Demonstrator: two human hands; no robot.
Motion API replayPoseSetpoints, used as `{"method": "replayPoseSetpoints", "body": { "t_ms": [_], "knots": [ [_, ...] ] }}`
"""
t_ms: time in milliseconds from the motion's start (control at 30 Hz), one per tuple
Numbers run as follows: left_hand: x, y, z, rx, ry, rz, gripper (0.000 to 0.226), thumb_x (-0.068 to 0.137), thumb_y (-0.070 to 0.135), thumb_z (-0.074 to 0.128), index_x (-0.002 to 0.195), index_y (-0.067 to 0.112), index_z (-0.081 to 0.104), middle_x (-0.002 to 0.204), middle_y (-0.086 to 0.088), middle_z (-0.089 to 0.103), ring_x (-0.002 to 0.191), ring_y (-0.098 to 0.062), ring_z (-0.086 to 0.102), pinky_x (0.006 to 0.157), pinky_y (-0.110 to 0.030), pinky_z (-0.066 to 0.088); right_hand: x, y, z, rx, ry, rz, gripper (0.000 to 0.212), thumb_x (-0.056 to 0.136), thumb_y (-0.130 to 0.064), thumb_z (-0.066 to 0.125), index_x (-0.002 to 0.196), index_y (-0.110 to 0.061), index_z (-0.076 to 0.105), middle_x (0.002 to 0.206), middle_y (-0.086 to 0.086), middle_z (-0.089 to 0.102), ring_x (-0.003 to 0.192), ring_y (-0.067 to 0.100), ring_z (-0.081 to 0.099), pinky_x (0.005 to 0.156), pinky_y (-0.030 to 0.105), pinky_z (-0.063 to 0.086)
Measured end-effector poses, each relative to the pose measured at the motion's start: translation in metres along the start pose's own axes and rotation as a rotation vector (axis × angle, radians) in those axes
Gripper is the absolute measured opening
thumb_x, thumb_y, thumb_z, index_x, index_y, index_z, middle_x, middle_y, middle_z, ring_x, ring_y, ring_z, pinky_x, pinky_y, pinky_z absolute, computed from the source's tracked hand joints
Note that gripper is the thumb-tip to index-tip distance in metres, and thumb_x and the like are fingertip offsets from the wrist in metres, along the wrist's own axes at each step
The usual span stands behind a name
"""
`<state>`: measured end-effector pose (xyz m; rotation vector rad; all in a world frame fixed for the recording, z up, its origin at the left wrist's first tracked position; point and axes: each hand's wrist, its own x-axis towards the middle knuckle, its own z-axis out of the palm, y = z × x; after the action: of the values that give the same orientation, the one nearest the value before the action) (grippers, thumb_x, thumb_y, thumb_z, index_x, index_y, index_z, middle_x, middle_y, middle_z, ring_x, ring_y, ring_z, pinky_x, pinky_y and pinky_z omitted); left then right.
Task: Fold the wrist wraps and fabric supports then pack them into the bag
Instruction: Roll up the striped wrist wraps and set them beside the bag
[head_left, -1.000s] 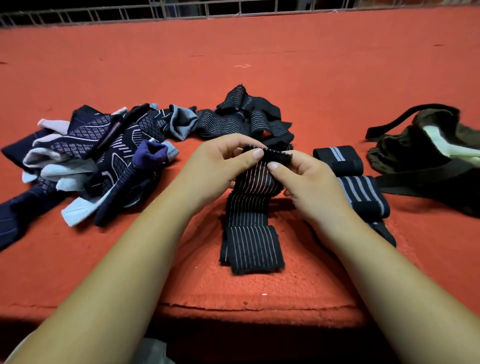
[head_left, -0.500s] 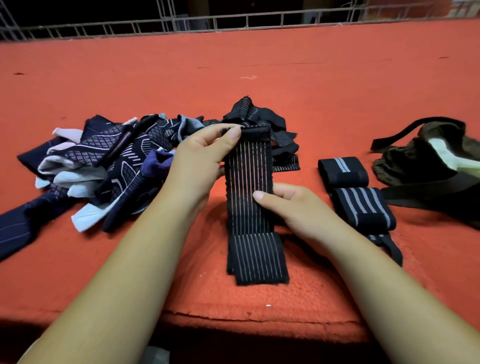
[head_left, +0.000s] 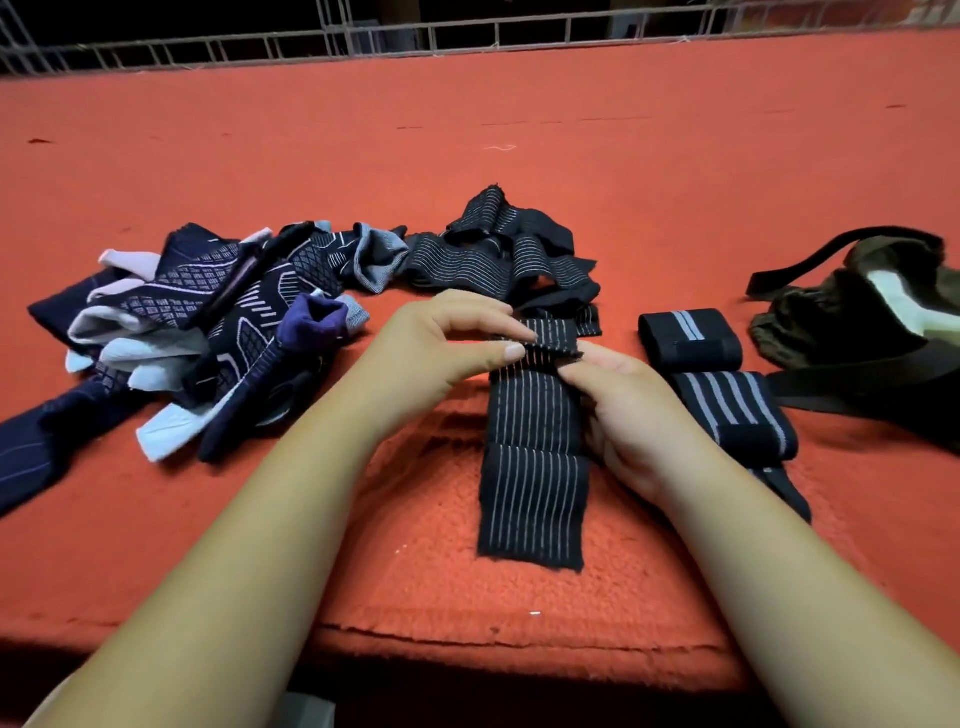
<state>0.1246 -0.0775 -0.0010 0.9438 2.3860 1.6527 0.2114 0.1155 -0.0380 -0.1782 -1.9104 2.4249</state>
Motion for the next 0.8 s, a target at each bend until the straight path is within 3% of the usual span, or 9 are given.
{"method": "replayPoseSetpoints", "body": {
  "t_ms": [167,300,367,400,467,567,667,733,800],
  "knots": [
    [-0.001,-0.001,0.004,-0.066,0.006,-0.067,0.023,0.087,0.005,0.084,0.110,0.012,0.084,0.136,-0.001,0.067,0.112,-0.002,0.072,0.097,-0.015,0.054,0.002,-0.001,-0.005,-0.049,-0.022,-0.006,0.041,0.105,-0.002,0.046,0.124,-0.019,0.078,0.112,0.008,0.081,0.092,0.016,0.075,0.076,0.030,0.060],
    [-0.002,-0.001,0.001,0.020,-0.014,-0.057,0.024,0.086,0.009,0.086,0.109,0.017,0.085,0.137,0.004,0.066,0.117,0.005,0.067,0.105,-0.017,0.051,0.002,0.000,-0.007,-0.025,-0.048,0.021,0.034,0.101,0.003,0.041,0.108,-0.013,0.070,0.069,-0.010,0.067,0.053,0.001,0.057,0.048,0.015,0.044],
    [-0.001,-0.002,-0.001,0.116,-0.029,-0.043,0.024,0.086,0.016,0.088,0.107,0.026,0.086,0.139,0.011,0.066,0.124,0.010,0.060,0.113,-0.019,0.044,0.000,-0.001,-0.006,0.004,-0.060,0.017,0.031,0.106,-0.002,0.043,0.092,-0.016,0.066,0.057,-0.013,0.060,0.043,-0.001,0.052,0.043,0.012,0.038],
    [-0.001,-0.002,-0.003,0.145,-0.045,-0.040,0.023,0.086,0.020,0.088,0.107,0.030,0.086,0.141,0.014,0.065,0.127,0.012,0.057,0.113,-0.017,0.041,-0.001,-0.001,-0.006,-0.002,-0.064,0.009,0.030,0.109,-0.006,0.045,0.091,-0.016,0.067,0.060,-0.011,0.065,0.047,-0.001,0.057,0.047,0.013,0.043],
    [-0.003,0.000,-0.005,0.164,-0.092,-0.036,0.024,0.086,0.024,0.088,0.108,0.034,0.086,0.143,0.019,0.063,0.129,0.013,0.055,0.109,-0.010,0.038,-0.001,-0.003,-0.005,-0.021,-0.052,-0.017,0.026,0.110,-0.013,0.049,0.108,-0.013,0.075,0.089,0.001,0.080,0.076,0.011,0.074,0.072,0.027,0.057],
    [-0.004,0.000,-0.003,0.019,-0.037,-0.068,0.021,0.090,0.019,0.085,0.109,0.025,0.085,0.134,0.015,0.069,0.117,0.001,0.069,0.099,-0.015,0.053,-0.001,-0.004,-0.003,-0.042,0.020,-0.045,0.028,0.110,-0.011,0.052,0.126,-0.010,0.074,0.119,0.014,0.079,0.108,0.028,0.075,0.100,0.049,0.057],
    [-0.002,-0.004,0.003,-0.204,0.106,-0.187,0.031,0.093,0.015,0.082,0.120,0.013,0.068,0.125,-0.006,0.073,0.104,-0.022,0.077,0.085,-0.037,0.065,0.001,-0.003,-0.004,-0.095,0.050,-0.100,0.027,0.110,-0.009,0.053,0.133,-0.007,0.067,0.124,0.014,0.078,0.121,0.035,0.072,0.107,0.055,0.054],
    [-0.001,-0.002,0.011,-0.321,0.057,-0.299,0.036,0.098,0.018,0.077,0.128,0.006,0.061,0.117,-0.012,0.074,0.087,-0.018,0.078,0.073,-0.031,0.063,0.002,-0.002,-0.003,-0.106,0.074,-0.135,0.028,0.110,-0.007,0.054,0.138,-0.008,0.059,0.125,0.013,0.077,0.119,0.033,0.073,0.106,0.055,0.056],
    [-0.002,0.000,0.019,-0.325,0.017,-0.301,0.025,0.104,0.019,0.069,0.124,0.004,0.067,0.102,-0.007,0.074,0.074,-0.013,0.068,0.063,-0.025,0.054,0.002,0.002,-0.002,-0.120,0.058,-0.148,0.029,0.110,-0.005,0.054,0.138,-0.009,0.054,0.123,0.015,0.077,0.116,0.034,0.074,0.103,0.054,0.058]
  ]
}}
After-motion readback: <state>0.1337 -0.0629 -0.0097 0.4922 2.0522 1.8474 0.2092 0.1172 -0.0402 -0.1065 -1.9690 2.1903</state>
